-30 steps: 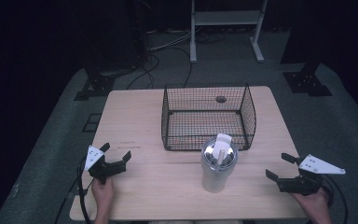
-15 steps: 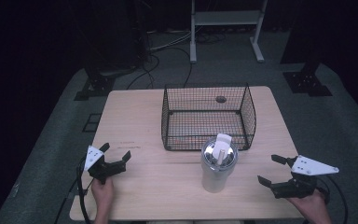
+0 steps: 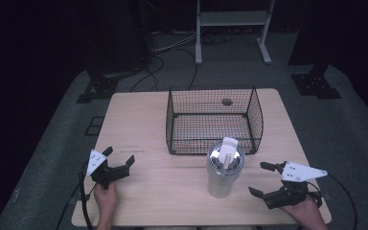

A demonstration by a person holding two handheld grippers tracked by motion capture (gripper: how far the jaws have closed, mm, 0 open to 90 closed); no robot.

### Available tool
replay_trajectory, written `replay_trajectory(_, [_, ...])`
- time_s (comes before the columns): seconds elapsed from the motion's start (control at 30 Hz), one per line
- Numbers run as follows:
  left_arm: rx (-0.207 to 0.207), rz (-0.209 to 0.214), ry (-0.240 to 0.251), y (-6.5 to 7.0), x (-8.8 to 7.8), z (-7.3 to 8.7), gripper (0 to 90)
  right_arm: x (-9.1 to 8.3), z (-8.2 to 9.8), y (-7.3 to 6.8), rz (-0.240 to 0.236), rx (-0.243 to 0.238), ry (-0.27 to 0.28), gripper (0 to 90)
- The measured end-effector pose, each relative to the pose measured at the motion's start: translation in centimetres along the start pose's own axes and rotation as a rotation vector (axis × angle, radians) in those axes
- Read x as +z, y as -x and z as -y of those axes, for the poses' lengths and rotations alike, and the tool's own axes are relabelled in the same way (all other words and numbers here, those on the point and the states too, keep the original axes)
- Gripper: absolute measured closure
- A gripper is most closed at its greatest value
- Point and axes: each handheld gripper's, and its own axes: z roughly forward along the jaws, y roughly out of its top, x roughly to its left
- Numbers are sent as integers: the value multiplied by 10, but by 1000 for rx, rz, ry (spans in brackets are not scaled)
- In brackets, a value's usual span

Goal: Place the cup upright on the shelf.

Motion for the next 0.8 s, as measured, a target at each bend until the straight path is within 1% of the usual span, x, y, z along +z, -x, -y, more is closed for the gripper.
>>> replay_trajectory(0.1, [0, 0, 0, 0, 0, 0, 0, 8, -2, -2, -30, 0, 2, 76])
replay_trajectory(0.17, [0, 2, 0, 0, 0, 0, 0, 14, -3, -3, -42, 0, 1, 77])
replay_trajectory(0.2, [0, 2, 0, 0, 0, 0, 0, 14, -3, -3, -42, 0, 1, 77])
replay_trajectory(0.23, [0, 2, 0, 0, 0, 0, 0, 19, -4, -5, -55, -1, -1, 77])
replay_trajectory(0.33, [1, 2, 0, 0, 0, 0, 0, 24, -5, -5, -66, -3, 5, 77])
replay_trajectory(0.37, [0, 2, -1, 0, 0, 0, 0, 28, -6, -7, -74, -5, 6, 76])
replay_trajectory(0.4, [0, 2, -1, 0, 0, 0, 0, 28, -6, -7, -74, -5, 6, 76])
replay_trajectory(0.43, [0, 2, -1, 0, 0, 0, 0, 32, -6, -7, -79, -6, 5, 77])
replay_trajectory(0.63, [0, 4, 0, 0, 0, 0, 0, 44, -7, -10, -87, -8, 3, 76])
replay_trajectory(0.8, [1, 3, 1, 1, 0, 0, 0, 51, -7, -10, -81, -11, 7, 77])
